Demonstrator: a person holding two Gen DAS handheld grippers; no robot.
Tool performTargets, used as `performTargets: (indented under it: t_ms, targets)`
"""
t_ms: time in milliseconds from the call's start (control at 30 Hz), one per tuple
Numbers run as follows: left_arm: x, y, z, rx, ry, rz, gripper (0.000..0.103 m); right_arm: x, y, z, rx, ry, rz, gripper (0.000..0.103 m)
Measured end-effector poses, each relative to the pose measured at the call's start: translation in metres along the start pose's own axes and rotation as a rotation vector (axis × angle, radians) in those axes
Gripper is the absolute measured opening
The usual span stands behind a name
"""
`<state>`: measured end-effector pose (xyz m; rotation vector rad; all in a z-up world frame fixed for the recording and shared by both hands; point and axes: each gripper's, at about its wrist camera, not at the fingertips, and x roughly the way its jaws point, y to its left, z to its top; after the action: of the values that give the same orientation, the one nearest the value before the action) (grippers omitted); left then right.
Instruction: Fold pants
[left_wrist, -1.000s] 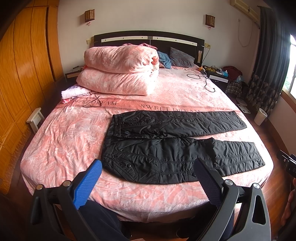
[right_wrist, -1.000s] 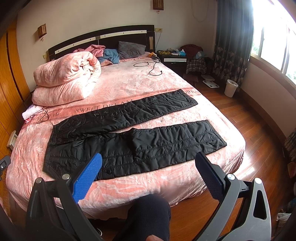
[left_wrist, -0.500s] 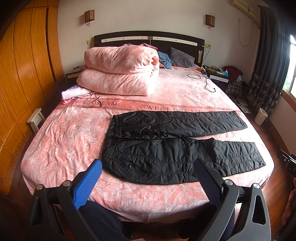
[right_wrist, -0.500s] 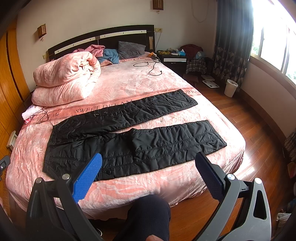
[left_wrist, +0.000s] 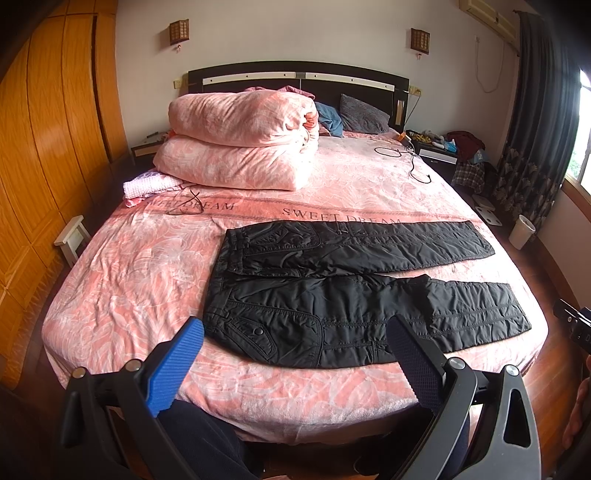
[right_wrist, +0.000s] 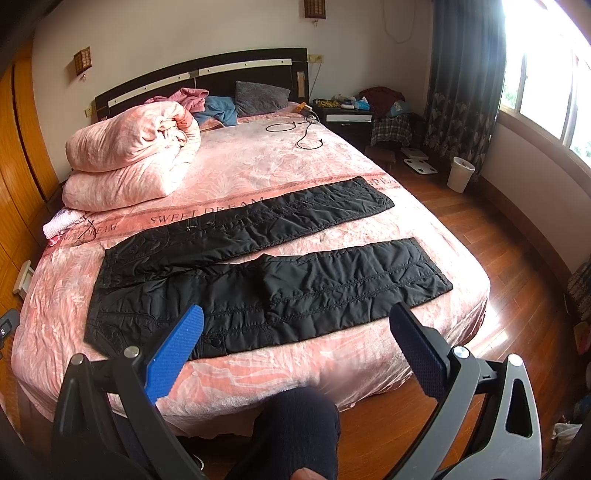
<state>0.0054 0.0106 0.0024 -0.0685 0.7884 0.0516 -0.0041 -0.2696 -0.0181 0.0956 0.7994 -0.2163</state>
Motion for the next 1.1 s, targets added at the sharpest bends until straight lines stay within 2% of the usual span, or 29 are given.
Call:
performTargets:
  t_ms: [800,867,933,1000,1033,1100]
  targets:
    - [-0.001,0.000,0.002,0.010,0.002,0.006,0.099,0.007,-0.001,-0.001,-0.003,-0.001,0.001,0.101]
    - [0.008,0.004,0.001,0.032,0.013,0.009,0.099,0.018,-0.005,-0.005,-0.012,-0.005,-0.006,0.101]
    - [0.036,0.018,-0.001,0.056,0.109,-0.049,0.099,0.027,-0.007,-0.008,-0.024,-0.033,0.008,0.101]
    - [0.070,0.037,-0.009,0.049,0.231,-0.229,0.099,0.048,-0.011,-0.013,-0.033,-0.021,0.036,0.101]
    - [0.086,0.050,-0.013,0.017,0.268,-0.265,0.099,0.062,-0.012,-0.014,-0.033,0.007,0.056,0.101]
    - [0.112,0.080,-0.020,-0.028,0.285,-0.286,0.099,0.089,-0.019,-0.017,-0.008,0.069,0.091,0.101]
